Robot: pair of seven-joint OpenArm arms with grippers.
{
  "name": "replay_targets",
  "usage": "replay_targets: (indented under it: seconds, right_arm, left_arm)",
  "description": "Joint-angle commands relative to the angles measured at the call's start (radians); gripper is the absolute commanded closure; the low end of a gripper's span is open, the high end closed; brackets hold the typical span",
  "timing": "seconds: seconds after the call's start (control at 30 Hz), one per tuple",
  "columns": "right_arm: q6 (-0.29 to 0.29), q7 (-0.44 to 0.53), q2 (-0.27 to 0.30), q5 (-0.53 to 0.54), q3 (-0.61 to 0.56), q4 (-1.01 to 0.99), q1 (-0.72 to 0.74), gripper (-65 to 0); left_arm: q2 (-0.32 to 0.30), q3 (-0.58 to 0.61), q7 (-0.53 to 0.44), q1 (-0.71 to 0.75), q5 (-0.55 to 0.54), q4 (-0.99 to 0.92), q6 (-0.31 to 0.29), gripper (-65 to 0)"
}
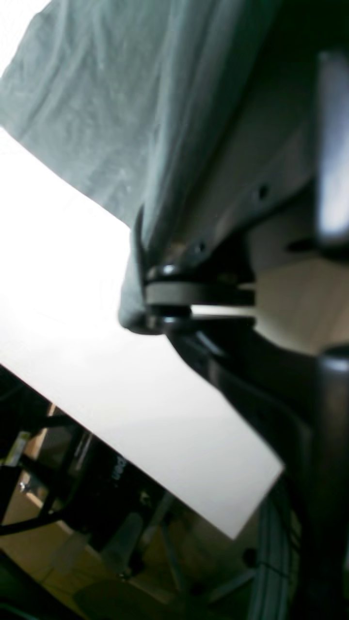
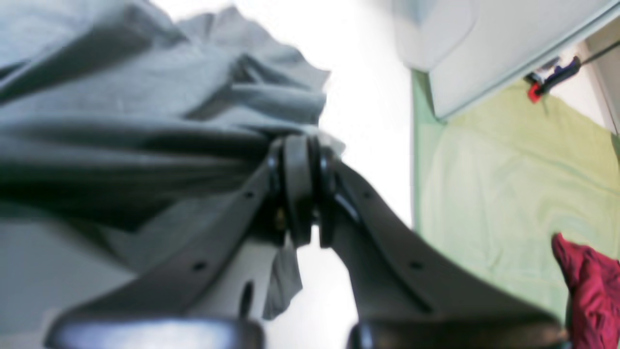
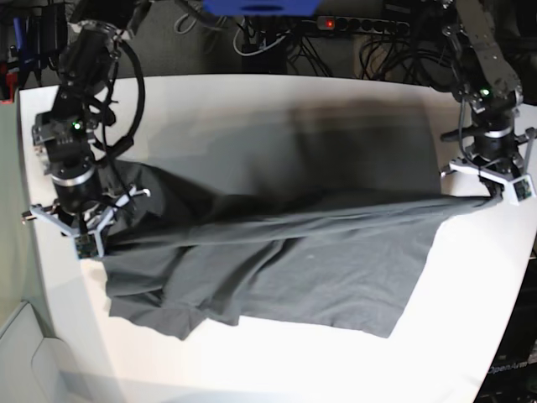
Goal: Layout the t-shirt on the table in an organized manner, then fold the t-shirt properly
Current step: 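Lift the t-shirt with both grippers and swing it across the table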
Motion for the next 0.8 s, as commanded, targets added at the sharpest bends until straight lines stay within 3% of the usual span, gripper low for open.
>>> replay_targets:
  seconds: [0.0, 0.3, 0.4, 0.57, 0.77]
  right_arm:
    - [-0.008, 0.038, 0.007, -0.005, 0.003, 0.018, 0.008, 0.0]
    - [-0.008, 0.065, 0.010, -0.007, 0.005, 0.025, 0.044, 0.0]
    - [-0.005, 0.065, 0.010, -0.007, 0.035, 0.025, 0.031, 0.0]
    - [-0.003, 0.096, 0.006, 0.001, 0.123, 0.021, -0.012, 0.0]
    - [-0.003, 0.223, 0.010, 0.075, 0.193, 0.022, -0.116, 0.0]
  left_arm:
    - [-0.006, -0.008, -0.025, -0.002, 0.013, 0.019, 0.007, -0.1]
    - [-0.005, 0.000, -0.027, -0.076, 0.010, 0.021, 0.007, -0.1]
    - [-0.008, -0.008, -0.027, -0.070, -0.053, 0.022, 0.007, -0.1]
    - [-0.045, -0.078, -0.076, 0.017, -0.204, 0.021, 0.007, -0.1]
    - [-0.095, -0.132, -0.179, 0.137, -0.262, 0.021, 0.007, -0.1]
